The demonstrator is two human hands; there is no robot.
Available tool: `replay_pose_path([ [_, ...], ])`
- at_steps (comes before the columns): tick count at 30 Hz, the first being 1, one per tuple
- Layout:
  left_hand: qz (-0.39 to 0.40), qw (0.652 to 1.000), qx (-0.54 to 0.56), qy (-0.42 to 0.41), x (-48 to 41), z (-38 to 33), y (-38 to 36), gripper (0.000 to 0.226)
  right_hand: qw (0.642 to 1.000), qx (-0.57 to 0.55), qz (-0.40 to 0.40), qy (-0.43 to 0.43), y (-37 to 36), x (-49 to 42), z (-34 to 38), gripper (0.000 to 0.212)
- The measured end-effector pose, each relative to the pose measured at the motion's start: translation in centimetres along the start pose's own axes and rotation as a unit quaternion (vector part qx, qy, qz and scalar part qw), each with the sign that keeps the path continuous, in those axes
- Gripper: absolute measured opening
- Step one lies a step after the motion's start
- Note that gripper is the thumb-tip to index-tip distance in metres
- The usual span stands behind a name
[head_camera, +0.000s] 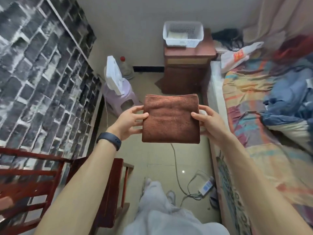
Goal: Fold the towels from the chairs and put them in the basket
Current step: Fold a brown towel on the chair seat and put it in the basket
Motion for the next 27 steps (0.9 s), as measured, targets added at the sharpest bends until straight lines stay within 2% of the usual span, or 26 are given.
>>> replay_pose_path([
  [12,0.029,0.999,-0.005,0.046,-25.6,-12.2,-1.8,0.04,0.999,-0.019,-0.035,-0.036,2.1,-22.7,12.1,0.027],
  [19,0.064,0.996,-0.029,0.062,-39.0,-20.4,-4.1,0.029,0.996,-0.028,-0.074,-0.052,4.0,-34.7,19.7,0.029],
  [27,0.049,0.993,-0.064,0.082,-54.7,-27.5,-6.8,0.023,0.993,-0.018,-0.082,-0.08,7.3,-51.2,25.7,0.025],
])
Point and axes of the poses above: each hand's wrist, its own x-axis away from the middle knuckle, its own y-axis out of the back of the hand, z = x × y, the point moved 1 cm from there along -x, towards the middle knuckle, and after that the axes turned 4 degrees about -y, right-handed, at the moved point
